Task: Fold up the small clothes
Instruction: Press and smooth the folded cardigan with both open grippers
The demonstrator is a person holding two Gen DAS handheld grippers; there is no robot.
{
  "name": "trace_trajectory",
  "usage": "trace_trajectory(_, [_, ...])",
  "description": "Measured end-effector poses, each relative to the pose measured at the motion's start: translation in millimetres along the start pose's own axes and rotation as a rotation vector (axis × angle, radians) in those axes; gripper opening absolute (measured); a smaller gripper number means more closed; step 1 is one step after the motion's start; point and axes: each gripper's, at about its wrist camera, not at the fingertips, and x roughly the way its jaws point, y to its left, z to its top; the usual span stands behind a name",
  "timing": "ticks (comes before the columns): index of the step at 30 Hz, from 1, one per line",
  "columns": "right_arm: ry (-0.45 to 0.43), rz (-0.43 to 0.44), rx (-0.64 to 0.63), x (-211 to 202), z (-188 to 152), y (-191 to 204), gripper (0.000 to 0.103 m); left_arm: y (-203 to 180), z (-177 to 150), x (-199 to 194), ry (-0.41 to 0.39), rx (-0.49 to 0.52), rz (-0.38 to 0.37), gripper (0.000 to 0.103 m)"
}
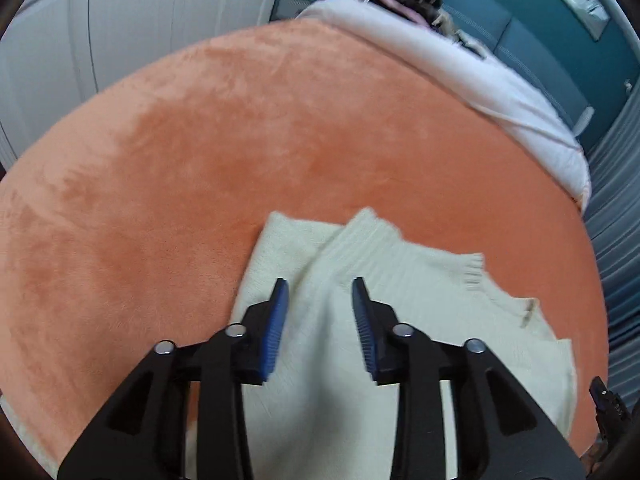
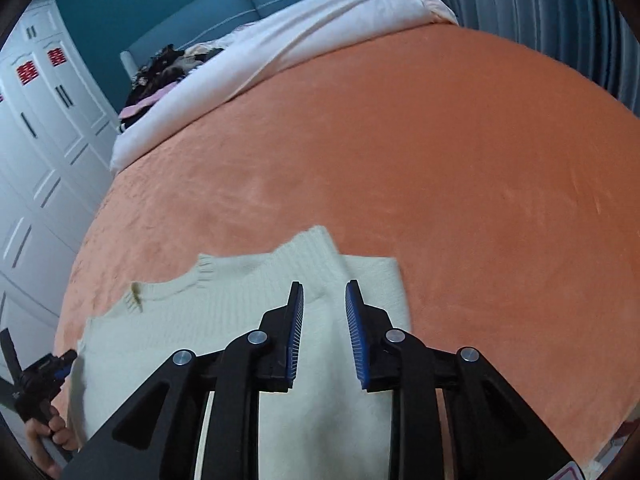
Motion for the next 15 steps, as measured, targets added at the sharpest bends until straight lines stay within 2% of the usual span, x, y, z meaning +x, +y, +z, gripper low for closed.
trace_trajectory(3, [0.044,0.12,-0.113,-8,-30,51,0.024,-26,-27,-20,0.011,0.059,-0.106,0.036])
trace_trajectory(5, [0.127,0.213,-0.169,5,-57,84,0.023,-41,-47,-12,0.061,0.103,-0.122,0.036])
trace_trajectory(6, [0.168,0.243,-0.194,15,-70,96,0.021,-44,-57,-4,0.095,0.119,-0.1,0.036])
trace_trajectory(7, [0.196,0.234,-0.225,26,-80,105,0.015,-41,-64,3,0.119,0.12,-0.076,0.035])
trace_trajectory(8, [0.21,0.206,-0.243,33,-86,108,0.011,-35,-68,4,0.1,0.118,-0.083,0.032])
trace_trajectory(10, [0.205,0.172,-0.193,36,-84,90,0.01,-21,-63,-3,0.087,0.121,-0.086,0.029])
trace_trajectory(11, [0.185,0.147,-0.137,32,-76,69,0.011,-13,-60,-7,0.075,0.127,-0.055,0.03])
trace_trajectory(12, [0.159,0.099,-0.087,24,-70,47,0.011,-4,-58,-12,0.054,0.136,0.0,0.03])
trace_trajectory(13, [0.13,0.038,-0.049,16,-64,22,0.012,8,-56,-14,0.045,0.132,0.019,0.03])
trace_trajectory(14, [0.109,-0.039,-0.023,11,-61,-4,0.009,18,-58,-16,0.056,0.113,-0.002,0.027])
trace_trajectory(15, [0.113,-0.088,0.001,9,-60,-28,0.0,29,-58,-16,0.069,0.084,-0.047,0.023])
